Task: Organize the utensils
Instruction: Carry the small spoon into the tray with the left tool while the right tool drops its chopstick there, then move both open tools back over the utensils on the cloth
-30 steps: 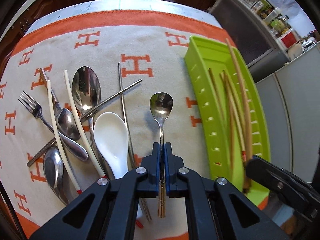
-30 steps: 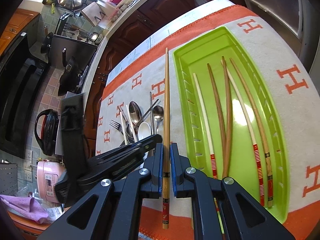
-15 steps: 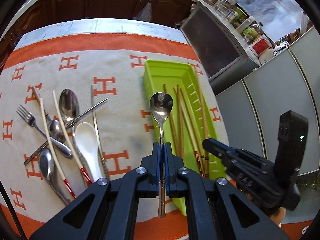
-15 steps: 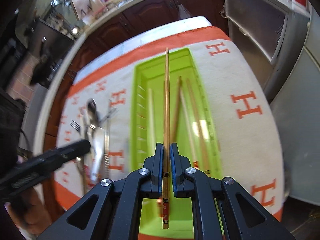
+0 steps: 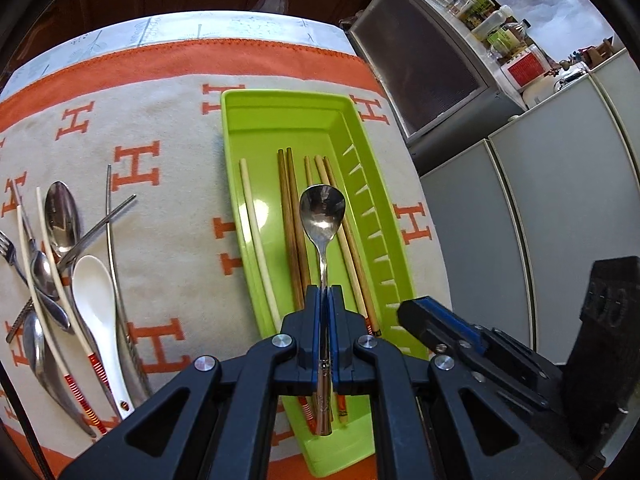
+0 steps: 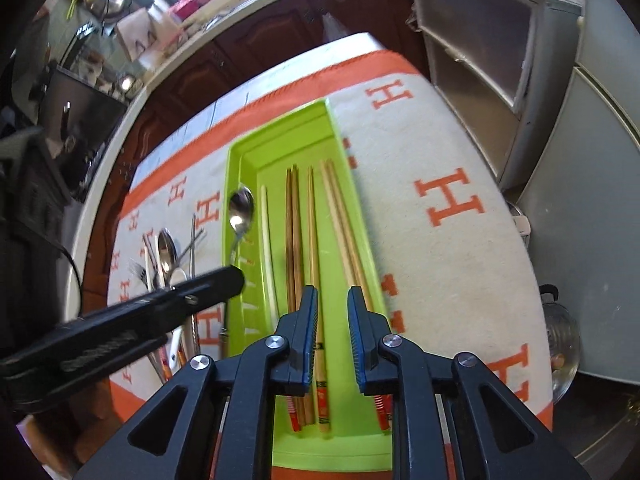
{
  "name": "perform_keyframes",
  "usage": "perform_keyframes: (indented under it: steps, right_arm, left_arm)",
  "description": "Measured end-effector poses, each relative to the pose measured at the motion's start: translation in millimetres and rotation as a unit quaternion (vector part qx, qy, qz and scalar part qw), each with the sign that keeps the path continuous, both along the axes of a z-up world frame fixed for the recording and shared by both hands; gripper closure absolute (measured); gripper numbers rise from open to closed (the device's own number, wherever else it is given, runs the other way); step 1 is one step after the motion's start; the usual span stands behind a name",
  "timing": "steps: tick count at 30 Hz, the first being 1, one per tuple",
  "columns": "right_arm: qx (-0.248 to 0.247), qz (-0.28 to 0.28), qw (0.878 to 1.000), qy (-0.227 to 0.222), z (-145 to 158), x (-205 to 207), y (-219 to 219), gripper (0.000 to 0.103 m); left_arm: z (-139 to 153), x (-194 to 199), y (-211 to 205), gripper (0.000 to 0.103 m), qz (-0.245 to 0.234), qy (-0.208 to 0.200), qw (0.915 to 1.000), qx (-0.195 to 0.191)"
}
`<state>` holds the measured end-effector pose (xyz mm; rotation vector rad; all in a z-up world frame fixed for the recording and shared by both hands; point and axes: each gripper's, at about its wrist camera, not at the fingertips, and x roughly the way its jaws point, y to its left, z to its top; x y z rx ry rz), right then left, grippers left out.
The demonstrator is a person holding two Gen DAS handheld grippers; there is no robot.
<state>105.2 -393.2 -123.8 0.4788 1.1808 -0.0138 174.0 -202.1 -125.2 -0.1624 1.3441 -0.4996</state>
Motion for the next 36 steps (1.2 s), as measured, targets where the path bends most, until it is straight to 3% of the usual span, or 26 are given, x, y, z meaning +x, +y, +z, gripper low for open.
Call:
perform_keyframes:
  steps: [1, 5, 8, 13, 23, 30, 36]
  right_arm:
    - [-0.001, -0.006, 1.000, -0.003, 3, -1, -1, 0.083]
    - [-0.002, -0.027, 1.000, -0.015, 9, -4, -11, 0.079]
    - [-0.002, -0.031, 0.999, -0.017, 10, -6, -14, 0.079]
    - [0.000, -0.026, 0.999, -0.018, 10, -9, -6, 0.079]
    - [0.002, 0.029, 0.999, -0.020, 21, -22, 43, 0.079]
    - [0.011, 0.085, 0.996, -0.025, 33, -25, 97, 0.079]
    - [0.042, 0.134, 0.990, -0.010, 33, -17, 146, 0.079]
  left_arm:
    - [-2, 0, -2, 0.099, -0.002, 0.000, 1.0000, 0.000]
    - [1, -7, -3, 0.069, -0.015, -0.022, 0.9996, 0.009]
    - [11, -17, 1, 0.053, -0.018, -0.052, 0.9982, 0.022]
    - [24, -33, 26, 0.043, -0.006, -0.088, 0.9951, 0.045]
    - [29, -65, 121, 0.042, 0.061, -0.093, 0.9900, 0.087]
    - [34, -76, 194, 0.042, 0.129, -0.077, 0.9862, 0.069]
    - [30, -74, 227, 0.042, 0.165, -0.061, 0.9836, 0.042]
